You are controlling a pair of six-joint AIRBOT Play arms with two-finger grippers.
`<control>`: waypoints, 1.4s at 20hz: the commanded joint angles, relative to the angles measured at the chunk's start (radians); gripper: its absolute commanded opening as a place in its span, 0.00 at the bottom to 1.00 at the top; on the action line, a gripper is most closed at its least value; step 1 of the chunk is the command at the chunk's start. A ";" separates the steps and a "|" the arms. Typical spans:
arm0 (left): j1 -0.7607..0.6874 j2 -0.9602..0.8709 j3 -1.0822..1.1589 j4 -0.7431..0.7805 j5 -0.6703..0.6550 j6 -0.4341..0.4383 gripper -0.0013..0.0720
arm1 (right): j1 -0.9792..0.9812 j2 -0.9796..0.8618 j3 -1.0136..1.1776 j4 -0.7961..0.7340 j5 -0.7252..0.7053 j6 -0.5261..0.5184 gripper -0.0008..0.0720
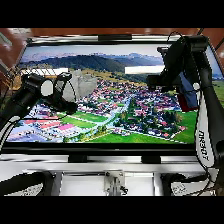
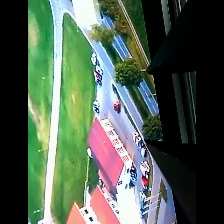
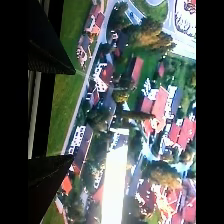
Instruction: Fold the shirts.
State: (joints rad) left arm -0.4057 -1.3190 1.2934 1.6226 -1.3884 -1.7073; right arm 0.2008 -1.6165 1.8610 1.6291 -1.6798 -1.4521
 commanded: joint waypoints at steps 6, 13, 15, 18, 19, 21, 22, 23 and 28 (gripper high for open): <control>0.000 0.000 0.000 0.000 0.000 0.000 0.68 | 0.001 0.000 0.000 0.000 0.000 0.000 0.86; 0.000 0.000 0.000 0.000 0.000 0.000 0.68 | 0.000 0.000 0.001 0.000 0.000 0.000 0.87; 0.000 0.000 0.000 0.000 0.000 0.000 0.69 | 0.001 0.000 0.001 0.000 0.000 0.000 0.87; 0.000 0.000 -0.001 0.000 0.001 0.000 0.69 | 0.001 0.000 0.001 0.000 0.063 0.000 0.86; 0.000 -0.002 -0.001 0.000 0.014 0.000 0.69 | 0.000 0.000 0.001 0.000 0.092 0.000 0.87; 0.000 -0.006 -0.001 0.000 0.027 0.000 0.68 | 0.000 0.000 0.000 0.000 0.097 -0.003 0.87; 0.000 -0.006 -0.001 0.000 0.027 0.000 0.68 | 0.000 0.000 0.000 -0.004 0.110 -0.005 0.86; 0.000 -0.007 -0.001 -0.001 0.026 -0.001 0.68 | 0.000 0.000 0.000 -0.013 0.122 -0.005 0.87; 0.006 -0.025 0.001 -0.029 0.195 -0.028 0.79 | 0.000 0.000 0.000 -0.017 0.127 -0.003 0.86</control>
State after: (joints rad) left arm -0.4049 -1.3331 1.2930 1.6016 -1.3174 -1.7214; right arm 0.2008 -1.6165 1.8610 1.6176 -1.5627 -1.4559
